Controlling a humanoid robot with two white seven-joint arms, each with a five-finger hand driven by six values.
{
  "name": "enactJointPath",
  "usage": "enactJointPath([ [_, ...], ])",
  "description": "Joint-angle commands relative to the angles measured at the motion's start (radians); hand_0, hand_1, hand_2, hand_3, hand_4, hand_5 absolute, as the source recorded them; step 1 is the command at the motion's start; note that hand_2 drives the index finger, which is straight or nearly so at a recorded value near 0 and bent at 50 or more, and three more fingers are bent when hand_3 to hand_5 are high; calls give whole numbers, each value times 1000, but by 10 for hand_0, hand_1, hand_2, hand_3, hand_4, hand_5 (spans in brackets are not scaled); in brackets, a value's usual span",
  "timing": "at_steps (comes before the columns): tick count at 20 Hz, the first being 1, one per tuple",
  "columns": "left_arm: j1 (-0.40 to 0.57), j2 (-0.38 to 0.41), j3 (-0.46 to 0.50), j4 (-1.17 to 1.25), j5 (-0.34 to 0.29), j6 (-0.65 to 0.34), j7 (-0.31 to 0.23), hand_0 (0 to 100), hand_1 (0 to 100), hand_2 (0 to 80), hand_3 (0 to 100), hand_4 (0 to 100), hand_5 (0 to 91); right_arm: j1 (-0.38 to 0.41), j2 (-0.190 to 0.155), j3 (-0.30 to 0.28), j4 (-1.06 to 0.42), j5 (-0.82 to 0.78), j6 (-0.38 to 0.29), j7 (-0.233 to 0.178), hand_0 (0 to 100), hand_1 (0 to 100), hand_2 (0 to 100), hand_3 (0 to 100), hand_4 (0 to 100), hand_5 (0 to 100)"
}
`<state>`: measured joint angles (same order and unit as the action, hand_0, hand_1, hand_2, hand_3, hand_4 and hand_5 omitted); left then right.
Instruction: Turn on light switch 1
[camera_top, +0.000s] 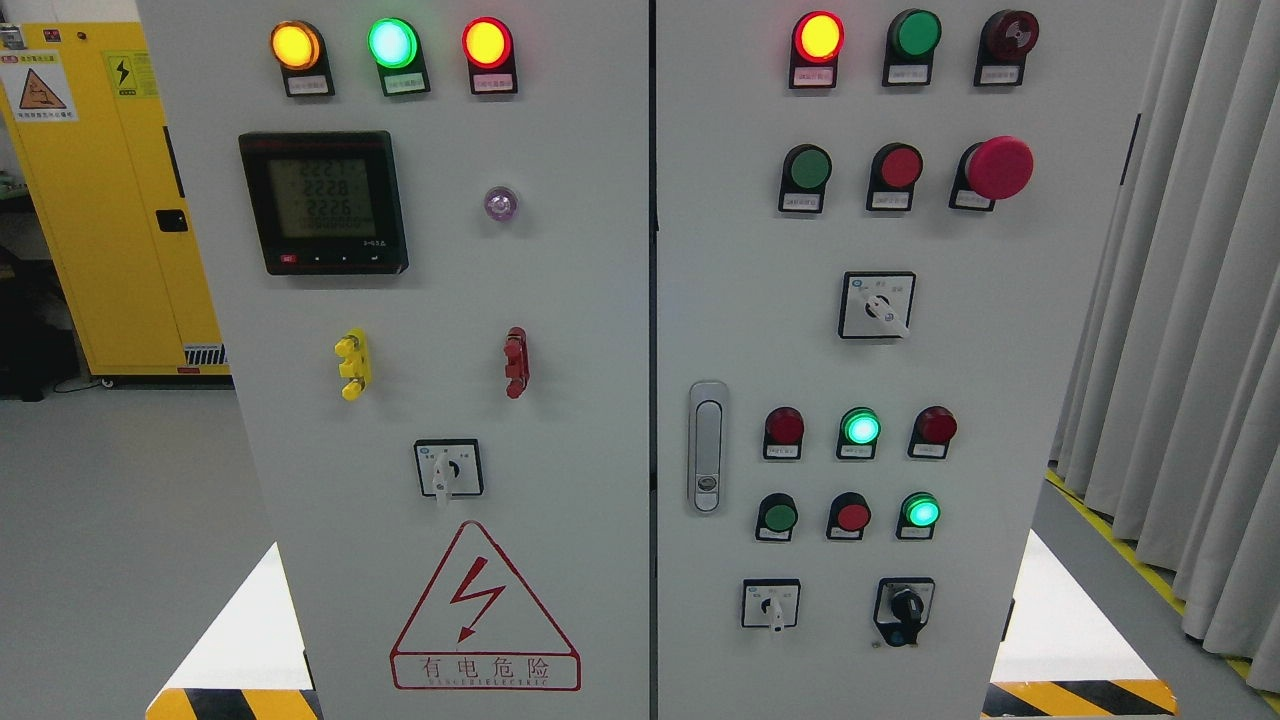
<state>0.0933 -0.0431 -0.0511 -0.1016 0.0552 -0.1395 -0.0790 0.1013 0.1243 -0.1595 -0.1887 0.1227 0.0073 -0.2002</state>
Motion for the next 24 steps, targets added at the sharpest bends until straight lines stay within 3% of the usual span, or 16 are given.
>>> enactJointPath([
  [1, 19, 9, -3, -147, 2, -6, 11, 227, 125, 0, 109, 135, 0, 0, 0, 0, 0, 0, 0, -1, 0, 500, 40, 0, 0, 0],
  [5, 89, 25, -1, -332, 3, -5, 24, 244, 140, 7, 113, 168, 0, 0, 0, 0, 0, 0, 0, 1, 0, 500, 40, 0, 0, 0],
  [9, 173, 34, -1, -580, 0, -11, 22, 258, 181, 77, 222, 299, 0, 0, 0, 0, 0, 0, 0, 1, 0, 500, 40, 0, 0, 0],
  [12, 244, 40, -3, -764, -1, -20, 27, 281, 201, 89, 300, 388, 64, 0, 0, 0, 0, 0, 0, 1, 0, 500, 40, 0, 0, 0],
  [20, 310, 83, 39, -1229, -8, -55, 34, 307, 237, 149, 341, 403, 84, 0, 0, 0, 0, 0, 0, 1, 0, 500, 40, 0, 0, 0],
  [22, 316, 88, 57, -1337, -8, -54, 33, 323, 268, 185, 378, 441, 121, 0, 0, 0, 0, 0, 0, 1, 0, 500, 40, 0, 0, 0],
  [24, 324, 95, 68, -1412, -8, -54, 31, 352, 341, 216, 443, 539, 290, 0, 0, 0, 0, 0, 0, 1, 0, 500, 40, 0, 0, 0],
])
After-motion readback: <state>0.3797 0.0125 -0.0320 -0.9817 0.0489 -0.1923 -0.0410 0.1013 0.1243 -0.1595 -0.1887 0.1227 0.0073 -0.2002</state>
